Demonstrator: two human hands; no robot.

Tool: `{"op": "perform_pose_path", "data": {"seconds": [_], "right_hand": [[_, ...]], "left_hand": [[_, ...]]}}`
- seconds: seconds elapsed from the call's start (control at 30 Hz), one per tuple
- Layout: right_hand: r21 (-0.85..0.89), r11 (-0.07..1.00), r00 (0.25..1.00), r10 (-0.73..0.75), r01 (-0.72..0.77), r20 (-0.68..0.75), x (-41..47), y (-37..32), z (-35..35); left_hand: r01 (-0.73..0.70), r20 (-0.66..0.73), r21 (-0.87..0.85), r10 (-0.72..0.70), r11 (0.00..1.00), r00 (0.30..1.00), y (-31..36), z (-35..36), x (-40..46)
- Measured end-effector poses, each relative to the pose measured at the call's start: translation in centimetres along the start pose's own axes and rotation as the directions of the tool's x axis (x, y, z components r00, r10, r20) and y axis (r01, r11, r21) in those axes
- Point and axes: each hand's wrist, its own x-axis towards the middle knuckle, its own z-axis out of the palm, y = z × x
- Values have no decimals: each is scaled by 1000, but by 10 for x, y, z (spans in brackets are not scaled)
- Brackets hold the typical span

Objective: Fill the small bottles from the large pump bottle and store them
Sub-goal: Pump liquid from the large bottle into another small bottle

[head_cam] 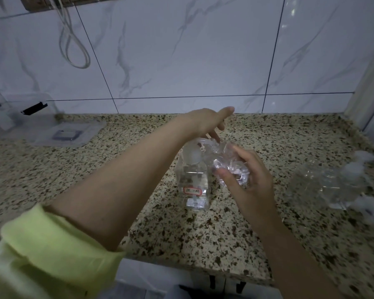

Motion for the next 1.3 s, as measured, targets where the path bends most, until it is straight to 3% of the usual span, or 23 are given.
{"op": "perform_pose_path", "data": {"seconds": [0.1,0.33,0.6,0.73,1.3], "right_hand": [[14,1000,1000,20,-20,1,0,-1,0],[6,999,999,41,-41,13,0,-2,0],[-15,1000,1000,12,-12,-14,1,0,1],[-28,999,1000,-20,20,-8,1,2,0],[16,1000,1000,11,-11,-6,0,-3,1]], "left_hand": [[-4,34,114,0,993,999,2,0,-2],[-16,47,147,9,989,999,0,0,1],[-3,47,134,-4,991,999,1,3,4],[-3,43,-24,4,1000,999,-5,0,5],[34,40,105,-39,994,998,-2,1,4]]}}
